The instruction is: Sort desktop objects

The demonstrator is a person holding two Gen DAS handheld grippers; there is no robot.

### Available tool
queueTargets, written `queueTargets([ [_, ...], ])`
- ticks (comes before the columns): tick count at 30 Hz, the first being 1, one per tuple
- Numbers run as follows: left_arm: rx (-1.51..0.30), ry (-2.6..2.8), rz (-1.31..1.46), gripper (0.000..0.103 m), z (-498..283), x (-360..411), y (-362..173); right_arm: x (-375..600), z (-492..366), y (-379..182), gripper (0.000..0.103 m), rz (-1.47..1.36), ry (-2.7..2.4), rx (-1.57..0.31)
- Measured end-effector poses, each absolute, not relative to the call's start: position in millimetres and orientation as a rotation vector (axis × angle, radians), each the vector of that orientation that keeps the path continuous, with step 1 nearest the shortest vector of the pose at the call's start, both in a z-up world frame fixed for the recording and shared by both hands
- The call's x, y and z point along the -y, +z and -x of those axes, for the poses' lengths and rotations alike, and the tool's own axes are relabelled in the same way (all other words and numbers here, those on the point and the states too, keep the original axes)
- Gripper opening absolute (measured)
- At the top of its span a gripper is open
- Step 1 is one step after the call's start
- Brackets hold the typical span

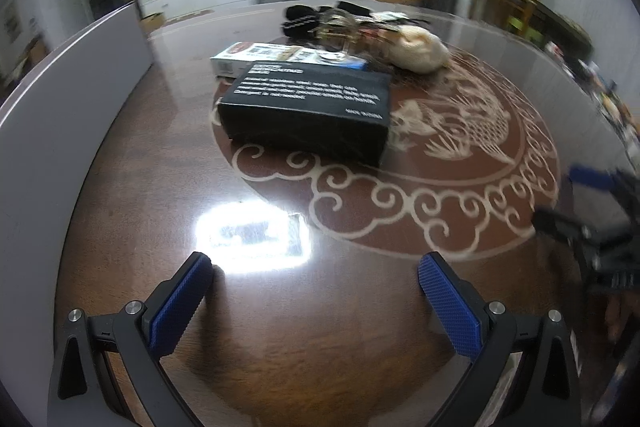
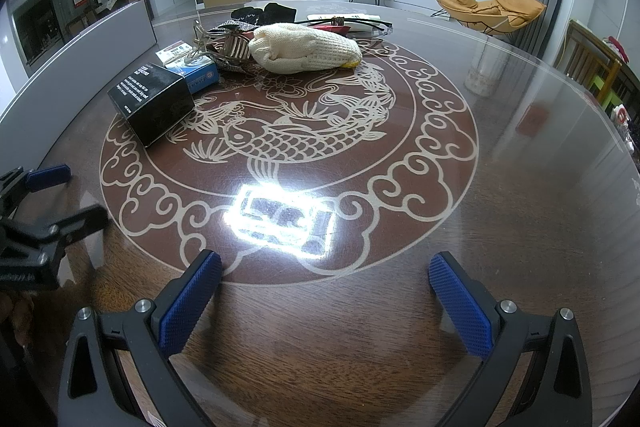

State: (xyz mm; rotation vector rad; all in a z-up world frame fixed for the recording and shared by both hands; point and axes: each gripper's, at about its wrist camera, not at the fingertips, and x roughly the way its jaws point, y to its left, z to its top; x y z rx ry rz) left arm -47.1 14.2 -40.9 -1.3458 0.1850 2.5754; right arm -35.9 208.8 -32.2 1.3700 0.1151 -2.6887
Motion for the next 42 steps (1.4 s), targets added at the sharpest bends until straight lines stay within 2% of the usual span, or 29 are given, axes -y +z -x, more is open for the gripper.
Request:
queueTargets([
  [13, -0.158, 2.603, 1.347, 0.103, 47.7, 7.4, -42.9, -208.5, 41.2, -32.0, 0.103, -1.38, -2.688, -0.111],
  [19, -0.157, 2.603, 1.348, 0.103, 47.5, 7.4, -43.1, -193.3, 100.5, -8.4, 0.103, -1.297, -2.694, 0.053],
  [23, -0.157, 2.603, 1.347, 0.103, 47.5, 7.3, -43.1, -177.9, 145.1, -12.0, 0.103, -1.374, -2.68, 0.099],
  [28, -0.157, 2.603, 1.347, 0.103, 47.7, 7.3, -43.1, -155.2, 160.4, -9.2, 0.103, -1.347, -2.71, 0.095],
  [30, -0.157, 2.603, 1.348, 0.103, 47.8, 7.4, -43.0, -140.2, 159.3, -7.4, 0.102, -1.325, -2.685, 0.039],
  [36, -0.156, 2.602, 1.347, 0.103, 47.9, 7.2, -43.3, -98.8, 126.3, 1.7, 0.099, -1.194, -2.319, -0.056],
  [42, -0.158, 2.604, 1.347, 0.103, 47.6, 7.5, -43.2, -142.8, 96.1, -2.9, 0.1, -1.238, -2.462, -0.097],
])
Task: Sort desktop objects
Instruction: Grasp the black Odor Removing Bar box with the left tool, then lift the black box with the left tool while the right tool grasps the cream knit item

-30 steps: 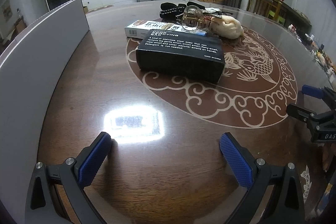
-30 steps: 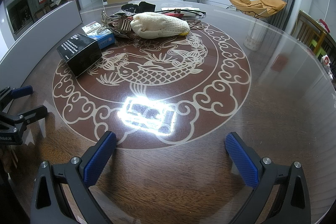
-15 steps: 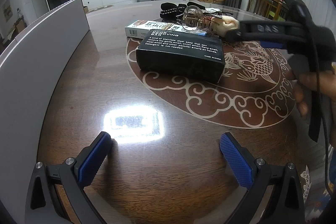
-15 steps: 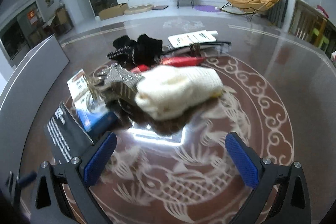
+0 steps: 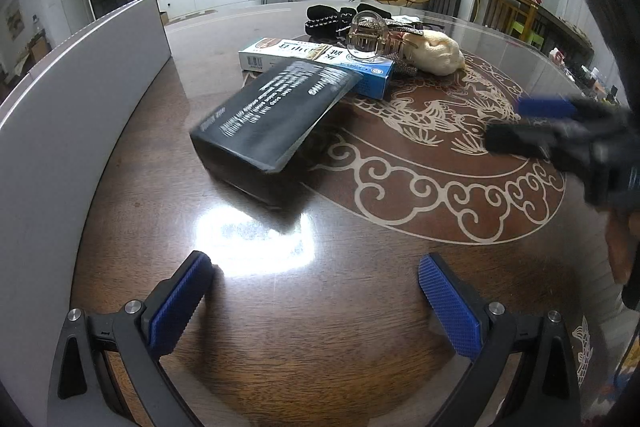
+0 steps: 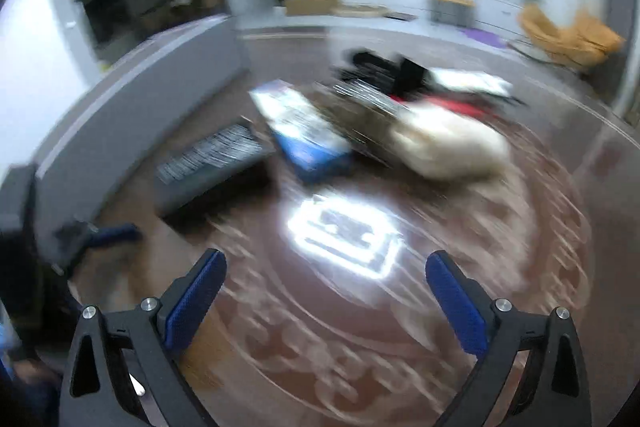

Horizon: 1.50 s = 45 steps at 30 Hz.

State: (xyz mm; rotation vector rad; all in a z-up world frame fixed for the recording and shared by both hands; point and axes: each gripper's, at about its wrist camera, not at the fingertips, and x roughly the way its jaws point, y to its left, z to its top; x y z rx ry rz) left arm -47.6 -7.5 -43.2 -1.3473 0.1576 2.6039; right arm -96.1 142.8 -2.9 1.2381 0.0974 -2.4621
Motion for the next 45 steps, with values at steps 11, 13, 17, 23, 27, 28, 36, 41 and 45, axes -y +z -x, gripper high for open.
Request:
queueTargets([
  [11, -0.186, 2.591, 1.38, 0.103, 43.8, 11.7, -42.4, -195.1, 29.9, -32.0, 0.103, -1.304, -2.558, -0.21],
  [13, -0.222, 2.59, 1.406, 0.103, 46.3, 13.1, -39.5, -197.1, 29.3, -31.1, 0.103, -1.313, -2.571, -0.199],
  [17, 0.007, 2.593, 1.315, 0.103, 49.2, 15.5, -11.4, -197.1, 32.3, -32.5, 0.103, -1.318, -2.58, -0.196],
  [23, -0.014, 2.693, 1.369, 0.103, 94.7, -17.7, 1.5, -196.4, 31.8, -32.4, 0.103, -1.318, -2.58, -0.196],
  [27, -0.149, 2.768, 1.468, 0.103, 127.5, -25.2, -18.9, -196.4, 33.9, -31.4, 0.103, -1.318, -2.579, -0.195],
  [28, -0.168, 2.765, 1.502, 0.103, 134.9, -25.0, -25.8, -196.3, 34.0, -31.4, 0.103, -1.318, -2.579, -0.195],
  [36, -0.08, 2.726, 1.459, 0.058, 143.8, -11.6, -34.5, -197.0, 32.1, -30.5, 0.103, -1.315, -2.577, -0.188],
  [41, -0.08, 2.72, 1.394, 0.058, 118.9, -1.1, -35.9, -198.1, 33.4, -30.0, 0.103, -1.311, -2.575, -0.173],
  [45, -0.093, 2.72, 1.365, 0.058, 86.5, 8.3, -37.7, -197.6, 33.4, -30.1, 0.103, -1.312, -2.576, -0.176],
])
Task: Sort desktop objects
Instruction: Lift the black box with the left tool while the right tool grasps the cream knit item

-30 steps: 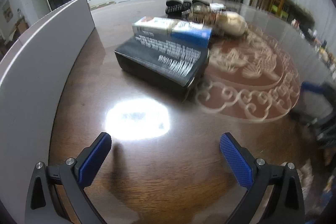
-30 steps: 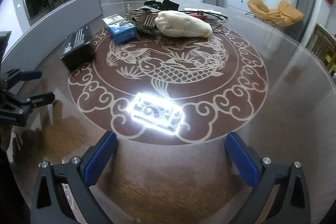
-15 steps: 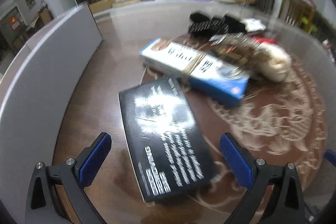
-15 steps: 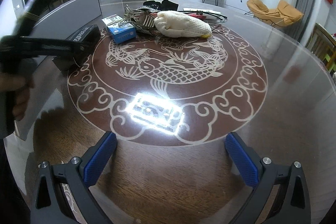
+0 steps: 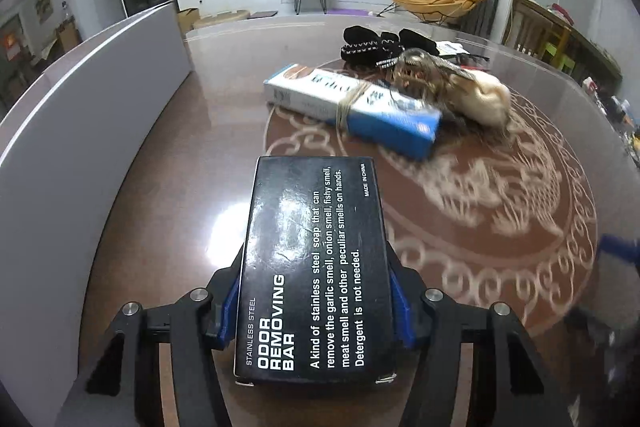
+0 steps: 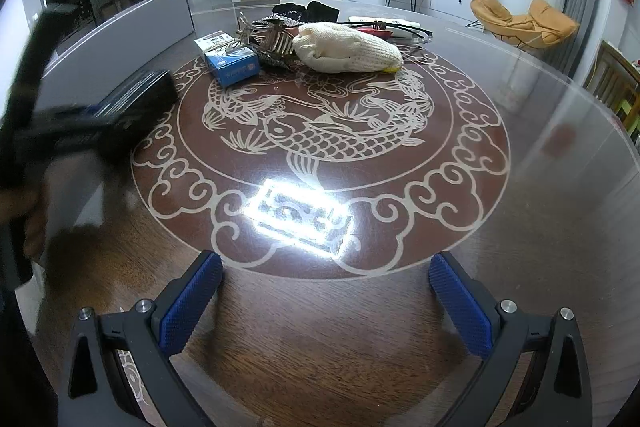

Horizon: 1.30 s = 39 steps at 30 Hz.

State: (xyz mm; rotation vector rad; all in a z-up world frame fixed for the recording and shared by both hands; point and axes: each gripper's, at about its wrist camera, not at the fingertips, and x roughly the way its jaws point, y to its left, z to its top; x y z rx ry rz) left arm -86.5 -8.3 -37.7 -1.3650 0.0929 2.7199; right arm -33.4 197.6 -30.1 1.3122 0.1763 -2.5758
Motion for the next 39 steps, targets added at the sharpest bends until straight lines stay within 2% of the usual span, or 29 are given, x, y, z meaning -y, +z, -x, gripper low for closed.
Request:
queueTargets([
  [5, -0.09, 2.74, 1.326, 0.059, 69.6, 12.6, -38.4, -196.1, 34.2, -30.6, 0.103, -1.313, -2.575, -0.19],
  [8, -0.09, 2.738, 1.323, 0.059, 67.0, 14.7, -38.7, -197.9, 53.6, -25.4, 0.103, -1.283, -2.489, -0.045],
  [12, -0.091, 2.739, 1.323, 0.059, 66.8, 15.3, -39.3, -210.8, 117.2, -12.2, 0.087, -1.314, -2.465, 0.359],
  [14, -0.092, 2.738, 1.323, 0.059, 65.7, 14.8, -39.2, -218.8, 153.8, -10.2, 0.085, -1.344, -2.466, 0.597],
  [16, -0.092, 2.738, 1.323, 0.059, 65.6, 15.1, -39.2, -223.0, 188.2, -16.0, 0.075, -1.406, -2.458, 0.795],
  [19, -0.089, 2.738, 1.324, 0.06, 65.8, 15.6, -39.3, -220.2, 218.3, -24.9, 0.075, -1.461, -2.466, 0.969],
  [21, -0.088, 2.738, 1.325, 0.06, 71.3, 15.2, -39.3, -209.6, 229.5, -22.6, 0.075, -1.482, -2.508, 0.904],
  [23, -0.089, 2.738, 1.324, 0.06, 70.8, 15.4, -39.1, -191.9, 236.8, -21.4, 0.068, -1.503, -2.523, 0.742],
  [27, -0.089, 2.737, 1.325, 0.06, 71.3, 15.5, -39.4, -172.1, 223.8, -19.2, 0.042, -1.452, -2.489, 0.459],
  [28, -0.089, 2.737, 1.324, 0.06, 71.1, 15.7, -39.5, -171.0, 217.9, -18.8, 0.04, -1.44, -2.466, 0.41],
  [33, -0.088, 2.737, 1.324, 0.06, 71.2, 15.9, -39.5, -168.7, 159.5, -15.4, 0.04, -1.386, -2.331, 0.087],
  [39, -0.089, 2.714, 1.313, 0.059, 58.4, 17.1, -40.1, -193.8, 82.2, -15.2, 0.042, -1.391, -2.175, -0.021],
])
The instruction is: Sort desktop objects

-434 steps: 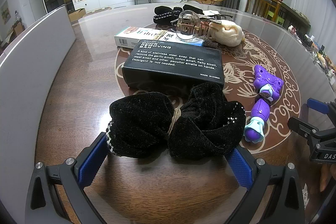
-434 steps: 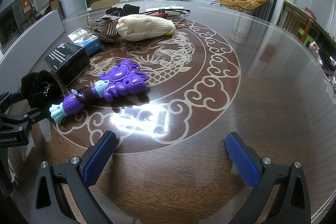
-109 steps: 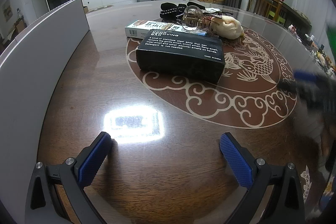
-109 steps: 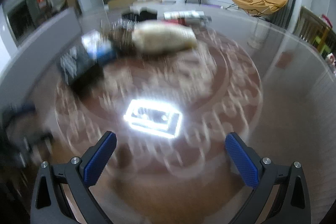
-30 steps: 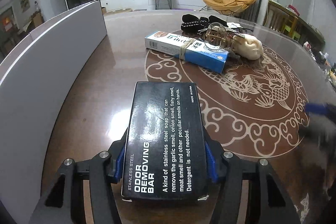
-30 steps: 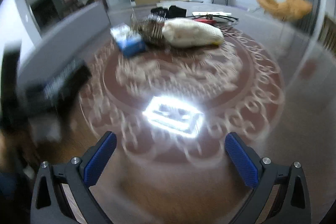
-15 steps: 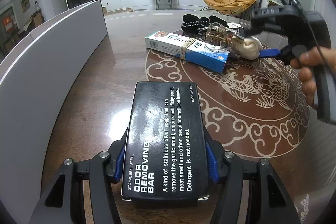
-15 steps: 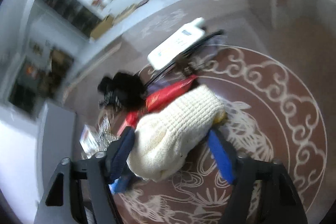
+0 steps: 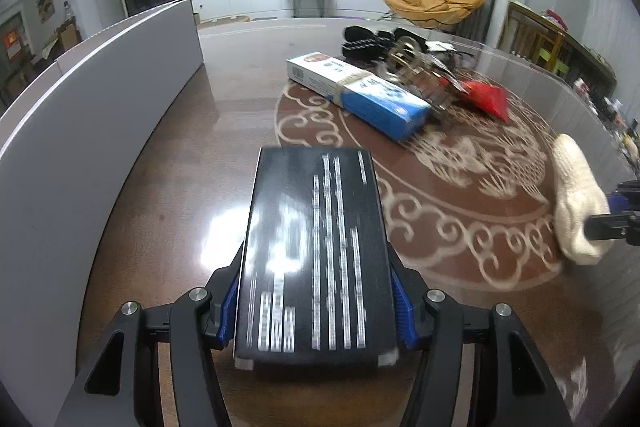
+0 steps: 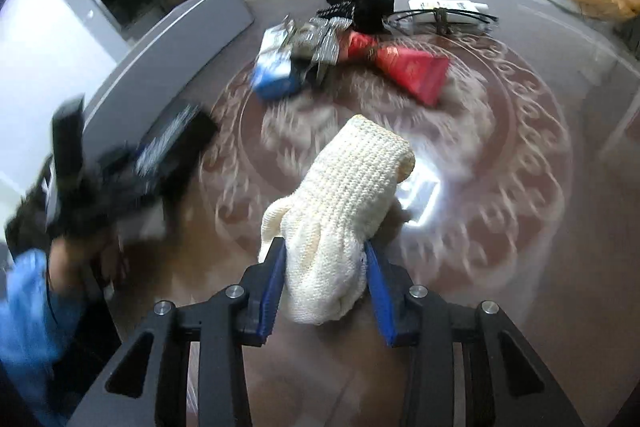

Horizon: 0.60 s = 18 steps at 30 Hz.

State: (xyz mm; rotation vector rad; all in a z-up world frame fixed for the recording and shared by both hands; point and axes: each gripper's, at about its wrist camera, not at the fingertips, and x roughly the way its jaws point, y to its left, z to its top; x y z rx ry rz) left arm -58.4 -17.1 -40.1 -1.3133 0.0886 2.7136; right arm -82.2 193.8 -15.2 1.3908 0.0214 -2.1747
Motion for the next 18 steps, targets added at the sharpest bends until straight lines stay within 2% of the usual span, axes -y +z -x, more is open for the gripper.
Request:
queueTargets([
  [2, -0.104, 2.702, 1.307, 0.059, 48.1, 16.8, -40.2, -202.3, 63.8, -10.7, 0.053, -1.382, -2.229, -0.03],
  [4, -0.106, 2.705, 1.308, 0.06, 39.5, 18.5, -40.3, -212.3, 56.6, -12.0, 0.09, -1.379, -2.324, -0.002],
  [5, -0.104, 2.711, 1.313, 0.063, 37.5, 19.2, -40.6, -216.3, 56.0, -10.6, 0.093, -1.362, -2.368, 0.017],
  [8, -0.083, 2.732, 1.361, 0.086, 37.2, 24.3, -41.5, -211.8, 50.7, -18.2, 0.095, -1.306, -2.452, 0.065],
  [12, -0.062, 2.739, 1.421, 0.103, 44.0, 28.0, -44.4, -192.2, 56.8, -31.9, 0.095, -1.332, -2.519, -0.062],
  [14, -0.062, 2.734, 1.426, 0.103, 42.2, 29.5, -44.2, -183.9, 56.7, -37.4, 0.095, -1.337, -2.563, -0.163],
  [15, -0.062, 2.734, 1.425, 0.103, 41.9, 29.8, -44.2, -179.8, 57.8, -39.1, 0.099, -1.334, -2.58, -0.194],
  [16, -0.062, 2.734, 1.424, 0.103, 41.6, 29.7, -44.1, -178.3, 59.5, -40.3, 0.103, -1.328, -2.592, -0.192],
  [18, -0.06, 2.735, 1.423, 0.103, 41.7, 29.8, -44.3, -183.0, 59.6, -40.6, 0.103, -1.339, -2.607, -0.165],
])
